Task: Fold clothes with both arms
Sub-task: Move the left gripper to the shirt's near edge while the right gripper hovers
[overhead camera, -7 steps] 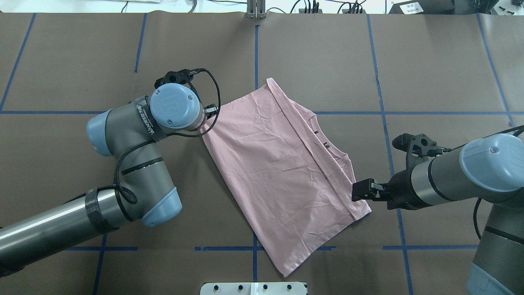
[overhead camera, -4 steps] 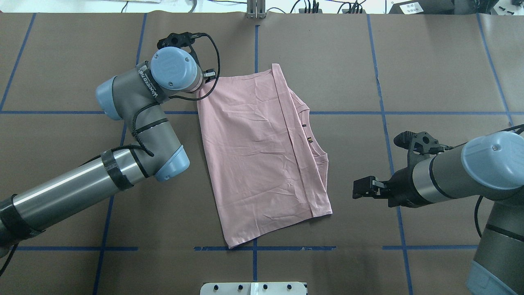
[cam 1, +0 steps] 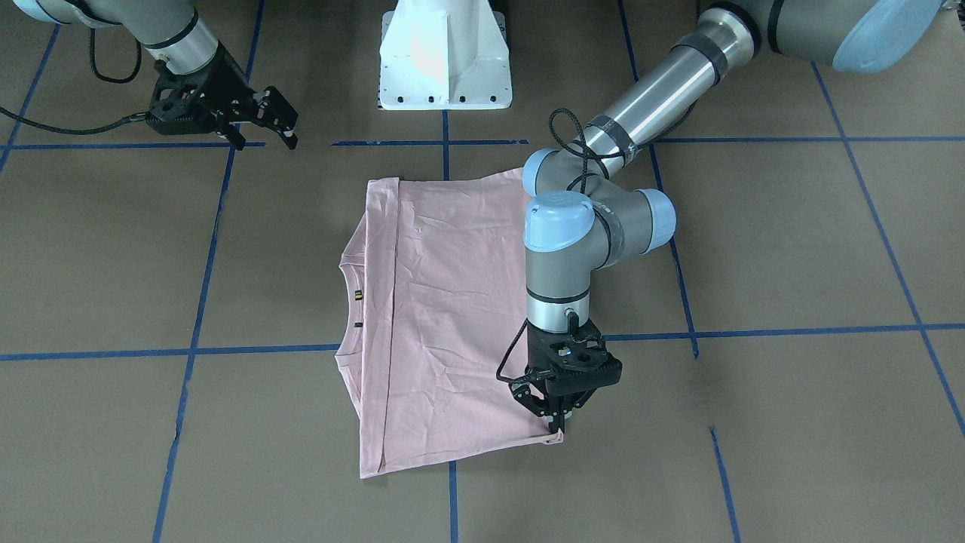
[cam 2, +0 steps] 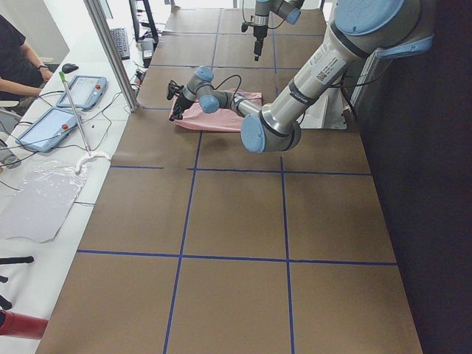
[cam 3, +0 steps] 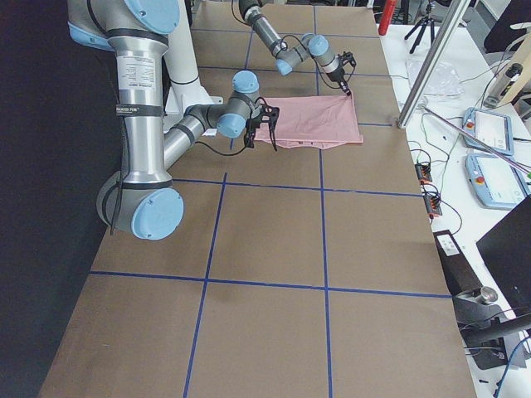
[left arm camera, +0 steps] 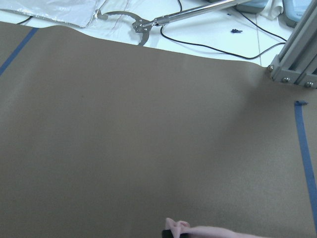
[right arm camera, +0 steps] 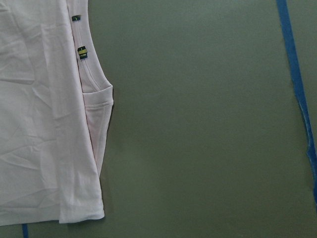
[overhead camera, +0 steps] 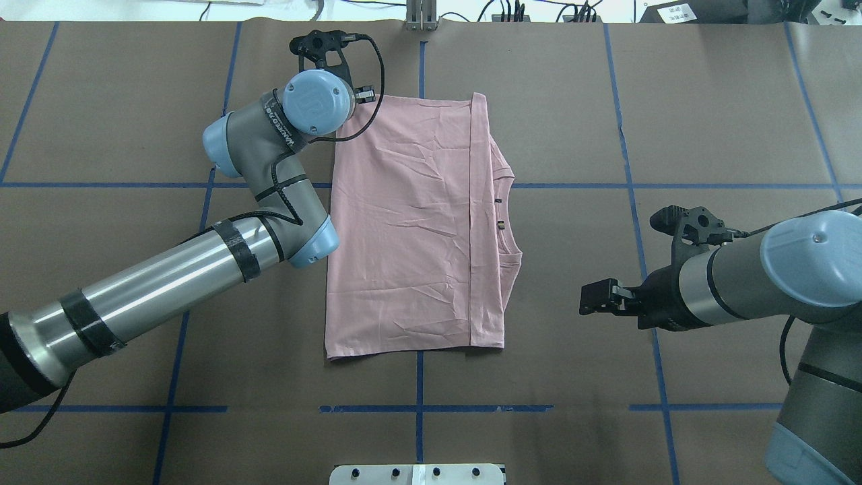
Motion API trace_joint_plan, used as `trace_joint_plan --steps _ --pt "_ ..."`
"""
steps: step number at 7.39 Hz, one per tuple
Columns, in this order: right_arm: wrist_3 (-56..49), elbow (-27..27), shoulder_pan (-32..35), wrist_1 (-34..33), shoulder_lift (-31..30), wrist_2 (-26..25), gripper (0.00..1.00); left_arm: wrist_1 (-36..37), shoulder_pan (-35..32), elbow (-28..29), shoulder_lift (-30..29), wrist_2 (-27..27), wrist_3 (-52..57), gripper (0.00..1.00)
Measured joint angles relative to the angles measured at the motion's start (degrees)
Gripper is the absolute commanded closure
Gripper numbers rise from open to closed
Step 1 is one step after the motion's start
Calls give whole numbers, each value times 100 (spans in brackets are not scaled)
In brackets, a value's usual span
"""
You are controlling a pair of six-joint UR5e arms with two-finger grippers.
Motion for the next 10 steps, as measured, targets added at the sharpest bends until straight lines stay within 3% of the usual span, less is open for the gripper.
trace_joint_plan --steps 3,5,7,10 --pt "-3 -3 43 1 87 -288 0 -273 -14 182 -32 31 89 0" --pt "0 -3 88 2 151 -372 0 -190 -119 -279 141 -634 38 0" --pt "-6 -3 171 0 162 -395 0 410 -171 -1661 890 -1417 -258 0" --pt "-7 -55 209 -30 226 -400 0 2232 74 -4055 1837 -2087 -1561 0"
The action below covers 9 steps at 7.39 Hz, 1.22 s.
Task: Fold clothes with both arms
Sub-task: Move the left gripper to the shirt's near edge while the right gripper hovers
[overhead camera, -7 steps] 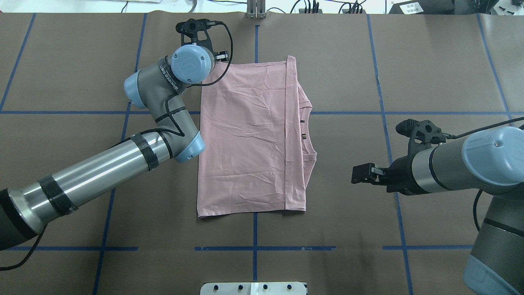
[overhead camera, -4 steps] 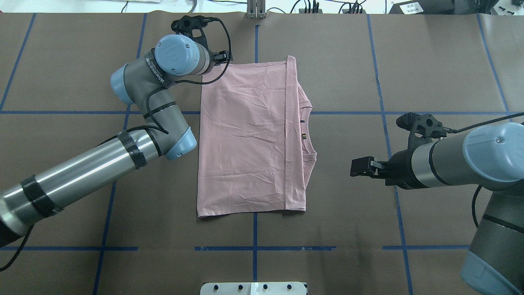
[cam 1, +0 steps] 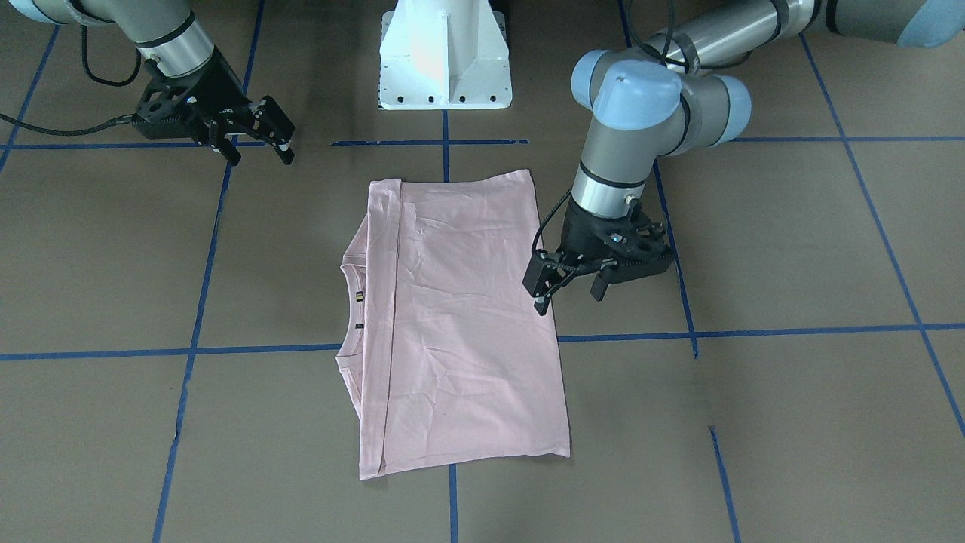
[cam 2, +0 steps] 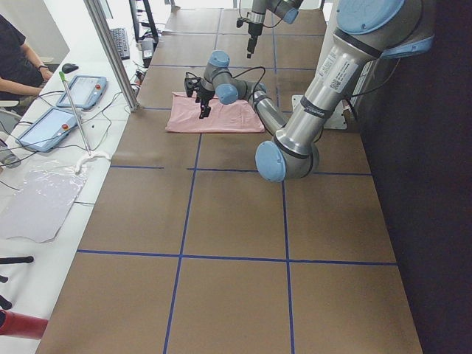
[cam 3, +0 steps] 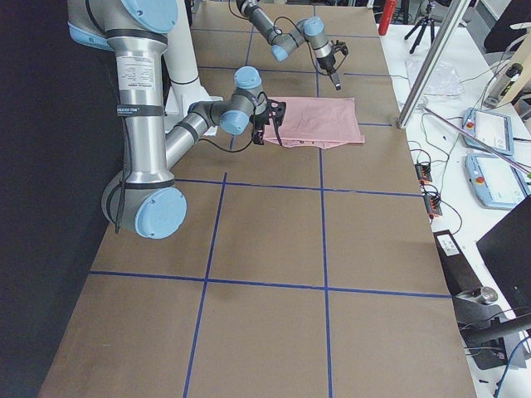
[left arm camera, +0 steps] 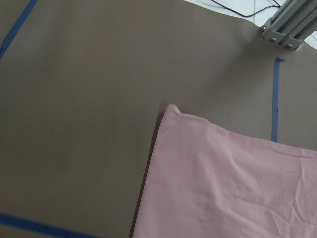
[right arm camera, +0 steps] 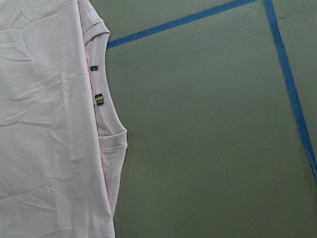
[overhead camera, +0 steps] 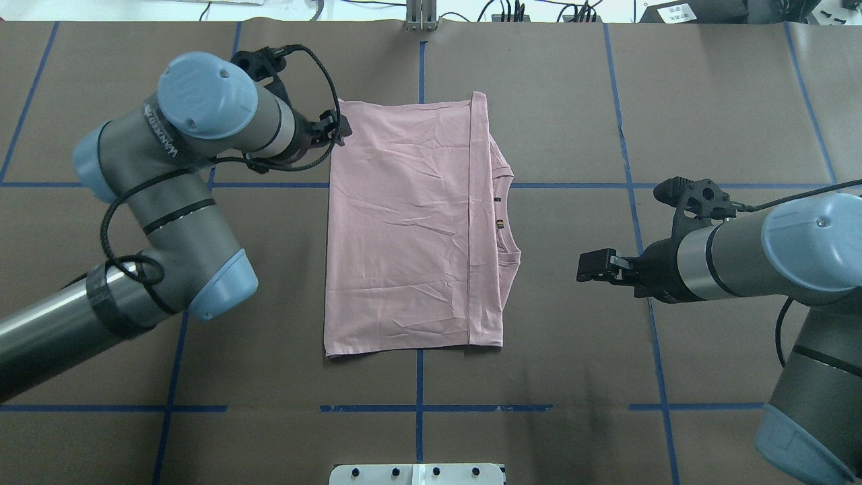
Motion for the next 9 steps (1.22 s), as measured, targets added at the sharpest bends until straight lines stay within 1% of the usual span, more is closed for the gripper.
trace_joint_plan --steps 1,2,3,4,5,6,7,9 --pt "0 -12 7 -3 15 0 0 479 394 -566 293 -12 -657 0" --pt "0 -15 15 -5 22 0 0 935 875 -906 444 78 -1317 0" --pt "0 -15 18 -5 35 0 0 1268 1378 -1037 495 222 -1897 0" --pt "0 -14 18 -6 73 0 0 1415 1801 -990 497 316 -2347 0" --pt "0 -16 18 -6 122 -2 0 1449 2073 -771 442 402 -2634 0" --pt "0 -29 22 -6 155 -8 0 1447 2218 -546 371 493 -2797 0" --pt "0 -38 26 -6 176 -14 0 1445 2291 -462 341 543 -2875 0" --pt "0 -44 35 -5 191 -17 0 1450 2327 -489 349 570 -2916 1"
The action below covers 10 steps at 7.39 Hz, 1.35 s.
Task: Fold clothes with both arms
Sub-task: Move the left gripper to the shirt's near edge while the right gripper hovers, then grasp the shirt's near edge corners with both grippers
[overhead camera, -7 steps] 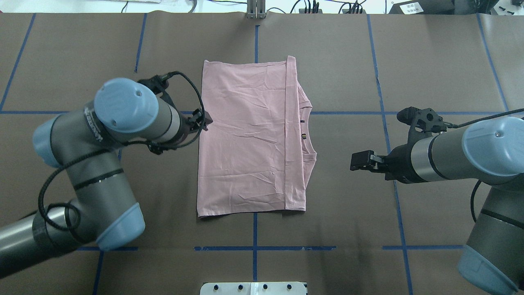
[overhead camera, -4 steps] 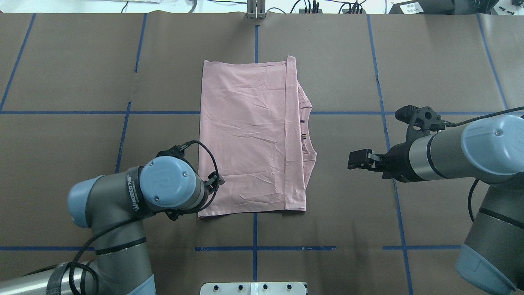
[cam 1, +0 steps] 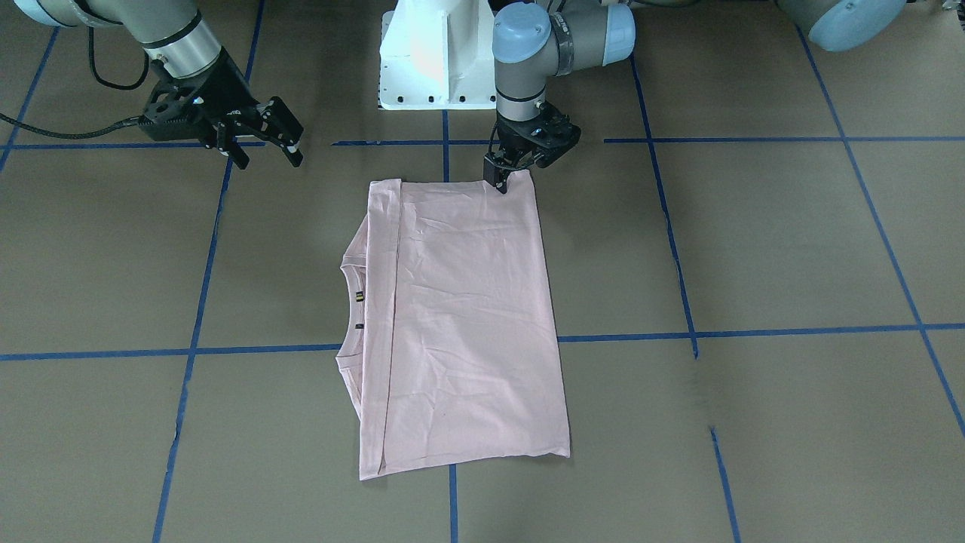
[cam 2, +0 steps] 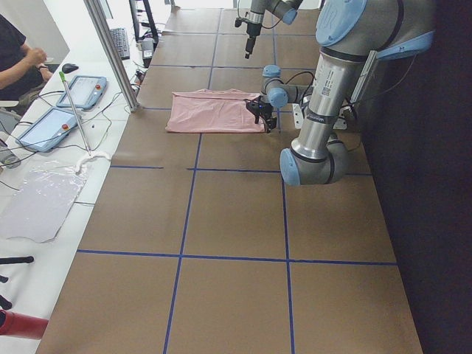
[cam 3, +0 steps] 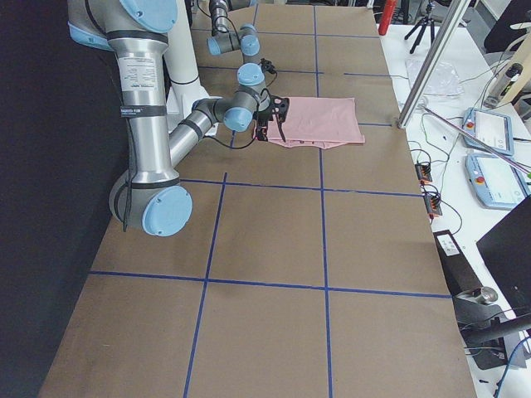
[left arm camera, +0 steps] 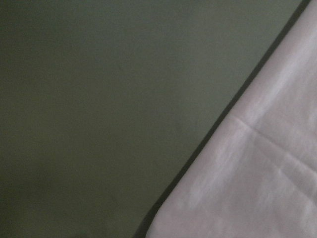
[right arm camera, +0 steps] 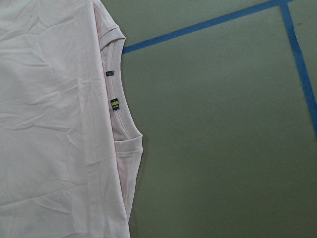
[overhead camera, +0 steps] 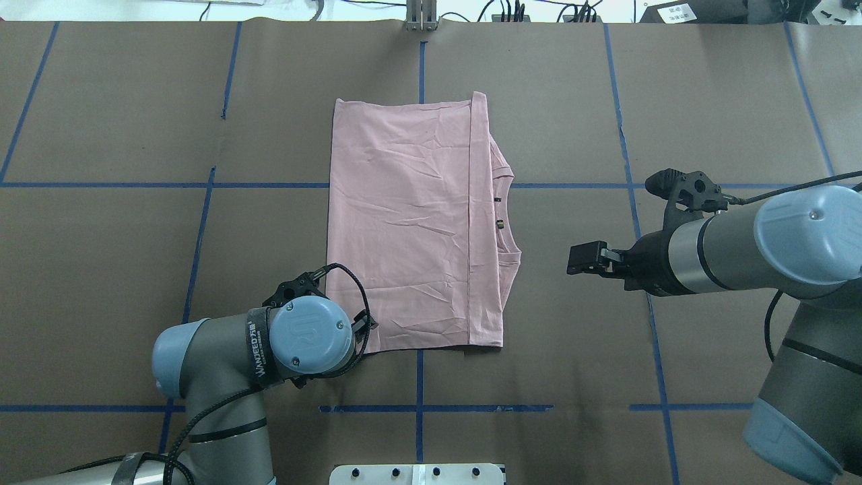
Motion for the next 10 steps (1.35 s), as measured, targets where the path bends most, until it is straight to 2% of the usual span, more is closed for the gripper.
trace_joint_plan --steps 1,3,6,7,10 --pt "0 0 2 0 3 0 0 4 5 -52 25 5 -6 7" --pt "0 1 1 0 3 -1 0 5 14 -89 72 11 -9 30" --pt "0 0 4 0 4 -1 0 -10 31 -80 90 16 -2 96" --pt "0 -1 13 0 4 -1 0 -13 32 -78 86 29 5 100" --pt "0 -8 54 0 4 -1 0 -10 40 -182 69 58 59 100"
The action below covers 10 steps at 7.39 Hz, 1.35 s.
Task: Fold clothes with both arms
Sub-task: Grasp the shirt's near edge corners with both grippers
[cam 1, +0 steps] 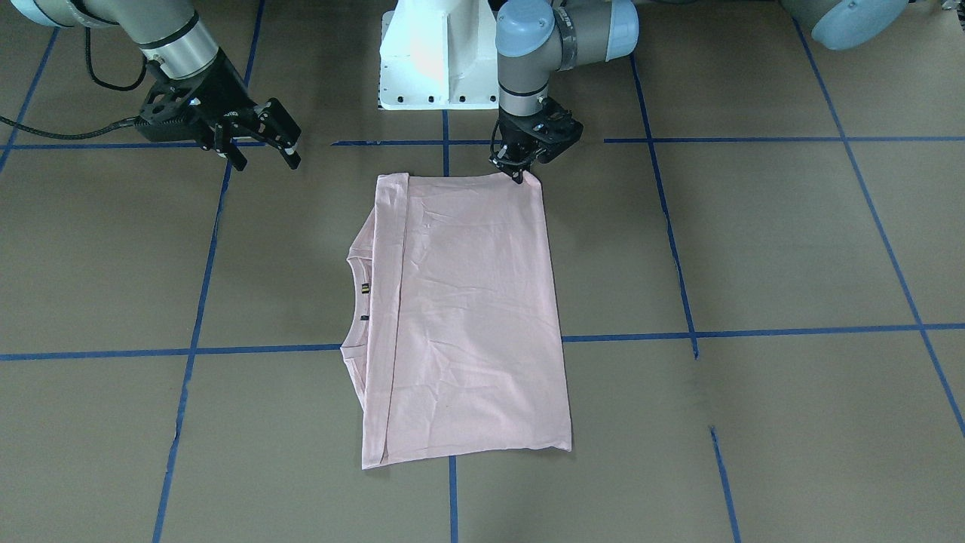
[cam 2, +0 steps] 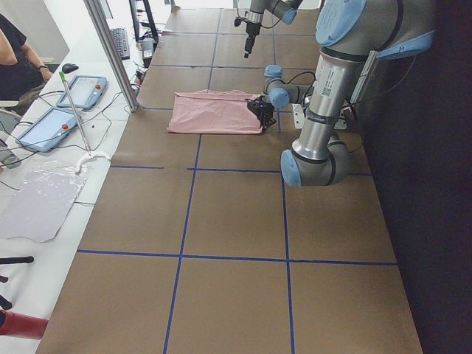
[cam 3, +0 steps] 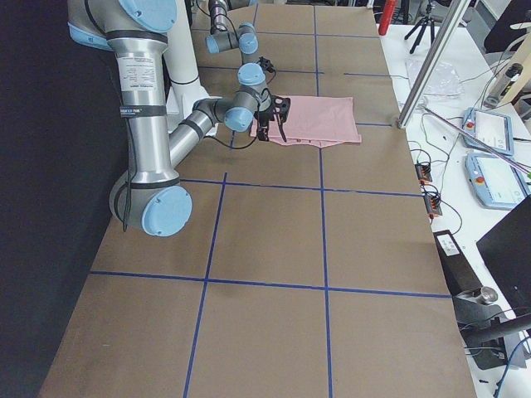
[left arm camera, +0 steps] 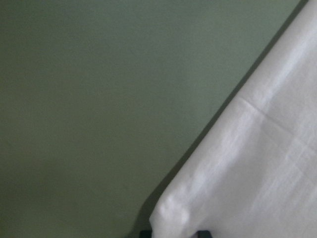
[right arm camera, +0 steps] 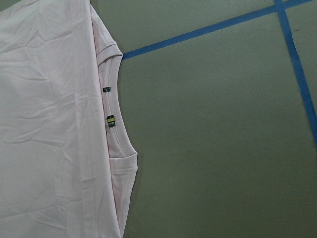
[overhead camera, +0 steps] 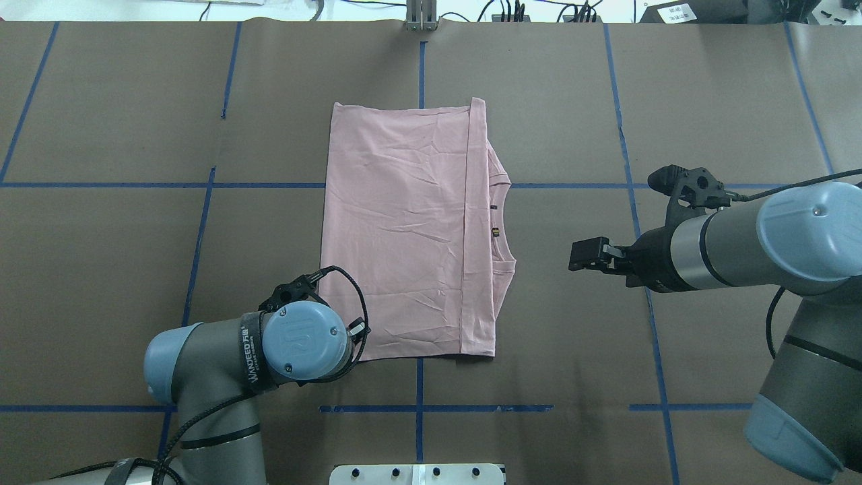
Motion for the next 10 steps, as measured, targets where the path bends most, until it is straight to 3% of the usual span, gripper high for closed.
trace_joint_plan --steps 5,7,10 --pt "37 -291 -132 -32 150 15 0 40 -80 -291 12 8 232 100" --pt "510 -686 -558 -222 582 -156 0 21 -108 -293 59 25 344 100" --pt "1250 -1238 -1167 -1014 1597 -602 0 5 -137 -280 146 79 553 100"
